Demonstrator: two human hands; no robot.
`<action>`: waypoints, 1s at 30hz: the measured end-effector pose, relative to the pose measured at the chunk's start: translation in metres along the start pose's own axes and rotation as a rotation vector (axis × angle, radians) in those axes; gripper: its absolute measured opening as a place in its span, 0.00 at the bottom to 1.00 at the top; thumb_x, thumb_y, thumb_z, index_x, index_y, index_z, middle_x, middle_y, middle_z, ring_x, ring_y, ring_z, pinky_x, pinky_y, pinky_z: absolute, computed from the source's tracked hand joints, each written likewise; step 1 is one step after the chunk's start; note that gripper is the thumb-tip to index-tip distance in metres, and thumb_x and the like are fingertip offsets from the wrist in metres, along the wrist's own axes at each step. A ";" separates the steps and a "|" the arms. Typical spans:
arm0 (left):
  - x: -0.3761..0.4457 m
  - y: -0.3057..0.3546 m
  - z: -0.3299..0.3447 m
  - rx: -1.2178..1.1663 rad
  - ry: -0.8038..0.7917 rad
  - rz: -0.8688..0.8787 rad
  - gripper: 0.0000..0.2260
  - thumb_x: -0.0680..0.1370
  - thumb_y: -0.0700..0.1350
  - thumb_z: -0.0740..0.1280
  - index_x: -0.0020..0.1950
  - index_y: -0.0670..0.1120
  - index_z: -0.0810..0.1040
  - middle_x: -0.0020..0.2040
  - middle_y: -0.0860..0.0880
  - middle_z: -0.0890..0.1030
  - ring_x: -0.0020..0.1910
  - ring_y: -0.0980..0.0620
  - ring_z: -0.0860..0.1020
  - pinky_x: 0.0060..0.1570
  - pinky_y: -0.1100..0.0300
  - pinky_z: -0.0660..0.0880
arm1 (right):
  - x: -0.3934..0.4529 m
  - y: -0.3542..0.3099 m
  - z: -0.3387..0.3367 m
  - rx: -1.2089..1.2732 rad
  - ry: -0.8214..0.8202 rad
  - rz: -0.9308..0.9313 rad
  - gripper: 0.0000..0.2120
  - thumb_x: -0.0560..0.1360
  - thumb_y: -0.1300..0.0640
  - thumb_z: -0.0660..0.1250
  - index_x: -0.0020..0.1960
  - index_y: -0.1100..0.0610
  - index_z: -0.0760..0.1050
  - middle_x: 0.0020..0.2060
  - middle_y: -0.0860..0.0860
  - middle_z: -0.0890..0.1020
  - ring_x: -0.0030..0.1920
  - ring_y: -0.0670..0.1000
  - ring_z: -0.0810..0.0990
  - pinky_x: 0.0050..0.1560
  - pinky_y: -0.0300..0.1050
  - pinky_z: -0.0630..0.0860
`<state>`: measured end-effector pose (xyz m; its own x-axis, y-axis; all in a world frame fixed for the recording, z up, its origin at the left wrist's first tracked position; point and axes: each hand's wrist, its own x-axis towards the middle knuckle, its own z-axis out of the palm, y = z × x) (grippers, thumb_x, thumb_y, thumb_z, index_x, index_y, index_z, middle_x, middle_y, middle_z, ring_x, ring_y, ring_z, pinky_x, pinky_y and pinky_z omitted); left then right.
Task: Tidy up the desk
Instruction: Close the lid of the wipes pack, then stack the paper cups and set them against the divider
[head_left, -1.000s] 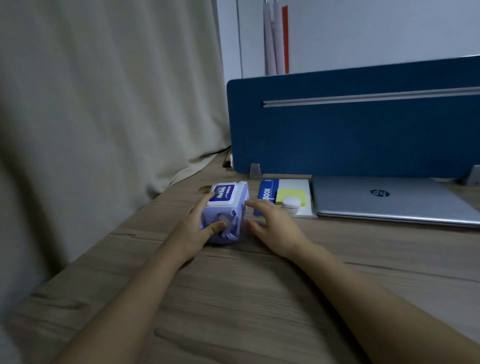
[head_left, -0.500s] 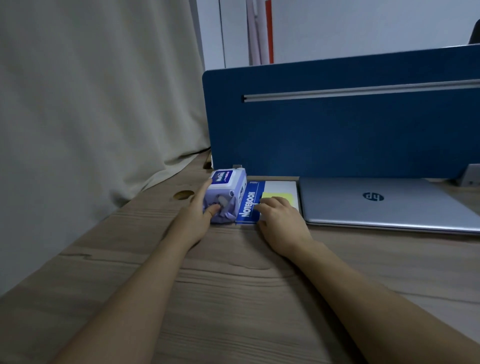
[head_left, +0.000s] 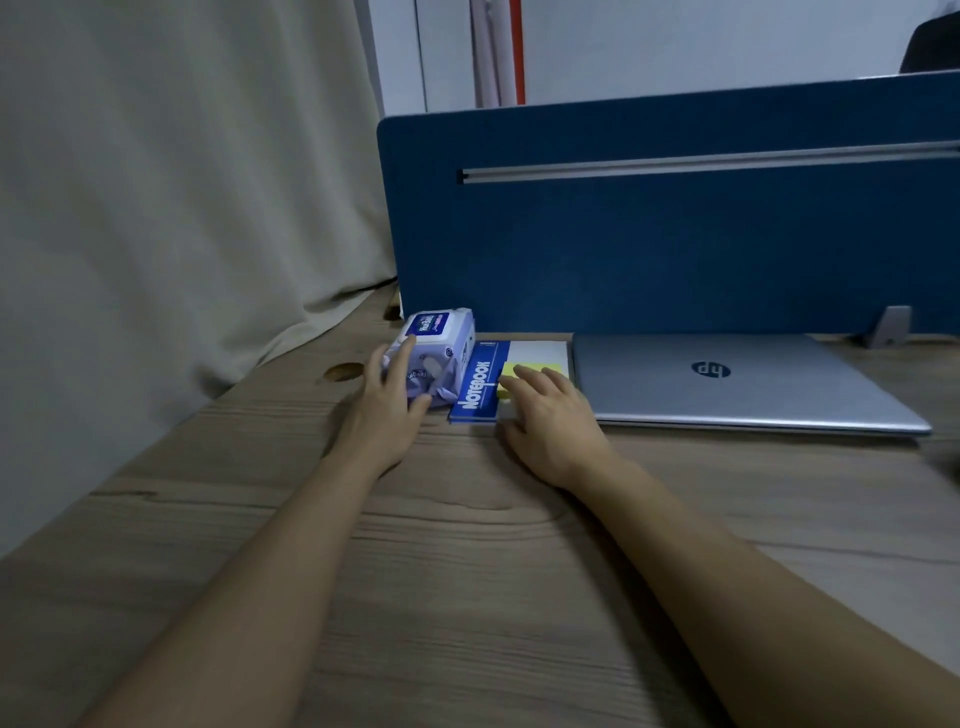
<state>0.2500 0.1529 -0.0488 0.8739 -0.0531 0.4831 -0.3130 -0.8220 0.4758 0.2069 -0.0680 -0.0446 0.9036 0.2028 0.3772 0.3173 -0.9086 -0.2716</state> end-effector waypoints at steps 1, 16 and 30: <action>-0.006 0.003 -0.003 0.021 -0.008 0.007 0.32 0.79 0.47 0.66 0.78 0.56 0.53 0.79 0.46 0.53 0.70 0.41 0.68 0.59 0.47 0.72 | -0.005 0.001 -0.003 0.002 -0.008 0.012 0.26 0.78 0.48 0.61 0.75 0.50 0.63 0.76 0.52 0.65 0.76 0.61 0.59 0.75 0.57 0.59; -0.129 0.139 -0.005 -0.056 -0.153 0.342 0.19 0.78 0.49 0.65 0.69 0.54 0.70 0.67 0.51 0.75 0.64 0.50 0.73 0.62 0.54 0.72 | -0.151 0.049 -0.081 0.061 0.101 0.225 0.24 0.78 0.48 0.61 0.72 0.55 0.68 0.68 0.54 0.74 0.69 0.58 0.69 0.70 0.51 0.66; -0.199 0.330 0.058 -0.312 -0.375 0.445 0.18 0.78 0.53 0.65 0.68 0.53 0.72 0.64 0.54 0.77 0.58 0.52 0.77 0.60 0.55 0.73 | -0.335 0.146 -0.194 0.210 0.324 0.658 0.12 0.75 0.54 0.67 0.55 0.60 0.77 0.53 0.58 0.80 0.55 0.58 0.78 0.57 0.52 0.74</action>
<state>-0.0055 -0.1404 -0.0308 0.6887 -0.5905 0.4206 -0.7182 -0.4762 0.5074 -0.1056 -0.3392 -0.0394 0.8062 -0.5029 0.3116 -0.1801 -0.7103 -0.6805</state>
